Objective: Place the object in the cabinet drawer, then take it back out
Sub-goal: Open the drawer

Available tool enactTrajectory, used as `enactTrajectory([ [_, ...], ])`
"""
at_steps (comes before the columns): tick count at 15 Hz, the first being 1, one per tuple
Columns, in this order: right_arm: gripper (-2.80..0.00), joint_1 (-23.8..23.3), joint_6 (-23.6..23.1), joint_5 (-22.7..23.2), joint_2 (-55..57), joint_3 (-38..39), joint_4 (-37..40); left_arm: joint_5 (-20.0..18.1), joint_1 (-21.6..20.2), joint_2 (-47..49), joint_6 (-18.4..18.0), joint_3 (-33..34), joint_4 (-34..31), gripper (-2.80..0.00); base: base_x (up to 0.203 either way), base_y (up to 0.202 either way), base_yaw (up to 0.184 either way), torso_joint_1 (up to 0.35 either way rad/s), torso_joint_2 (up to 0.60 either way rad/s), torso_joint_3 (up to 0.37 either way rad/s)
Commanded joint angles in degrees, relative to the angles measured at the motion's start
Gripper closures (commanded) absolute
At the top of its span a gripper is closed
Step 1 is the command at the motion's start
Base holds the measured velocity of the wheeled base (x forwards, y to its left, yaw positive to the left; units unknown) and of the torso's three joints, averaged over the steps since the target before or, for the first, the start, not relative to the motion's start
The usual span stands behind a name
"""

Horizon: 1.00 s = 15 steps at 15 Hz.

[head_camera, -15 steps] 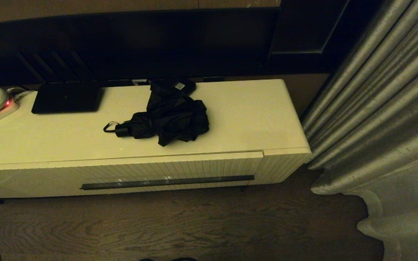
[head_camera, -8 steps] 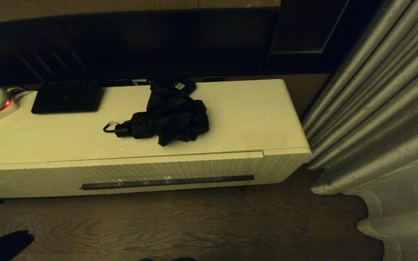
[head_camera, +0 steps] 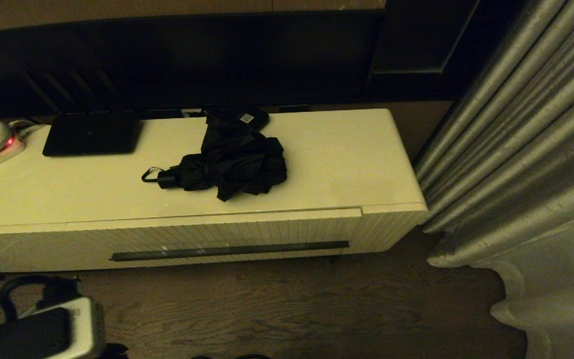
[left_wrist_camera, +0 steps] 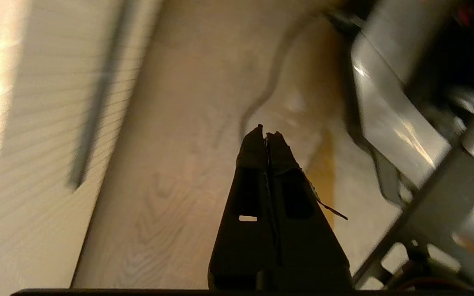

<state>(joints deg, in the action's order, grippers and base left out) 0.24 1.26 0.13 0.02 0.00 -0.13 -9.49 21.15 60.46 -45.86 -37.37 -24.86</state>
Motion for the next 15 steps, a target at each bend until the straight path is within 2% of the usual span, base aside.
enactTrajectory([
  [1, 0.0, 0.0, 0.0, 0.0, 0.0, 0.1, 0.0, 0.8, 4.3, 8.3, -0.3, 1.2, 0.6, 0.0, 0.0, 0.0, 0.0, 0.0, 0.0, 0.0],
  [4, 0.0, 0.0, 0.0, 0.0, 0.0, 0.1, 0.0, 3.5, 7.8, 15.2, -1.0, 2.8, 4.2, 0.0, 0.0, 0.0, 0.0, 0.0, 0.0, 0.0],
  [6, 0.0, 0.0, 0.0, 0.0, 0.0, 0.1, 0.0, 9.2, 10.6, 18.0, -2.5, 5.6, 9.3, 0.0, 0.0, 0.0, 0.0, 0.0, 0.0, 0.0],
  [8, 0.0, 0.0, 0.0, 0.0, 0.0, 0.1, 0.0, 13.0, 13.0, 20.6, -2.6, 8.6, 13.9, 0.0, 0.0, 0.0, 0.0, 0.0, 0.0, 0.0],
  [11, 0.0, 0.0, 0.0, 0.0, 0.0, 0.1, 0.0, 14.8, 14.5, 25.0, -2.3, 13.2, 22.9, 0.0, 0.0, 0.0, 0.0, 0.0, 0.0, 0.0],
  [15, 0.0, 0.0, 0.0, 0.0, 0.0, 0.1, 0.0, 17.9, 16.2, 31.3, -2.3, 15.5, 30.8, 0.0, 0.0, 0.0, 0.0, 0.0, 0.0, 0.0],
])
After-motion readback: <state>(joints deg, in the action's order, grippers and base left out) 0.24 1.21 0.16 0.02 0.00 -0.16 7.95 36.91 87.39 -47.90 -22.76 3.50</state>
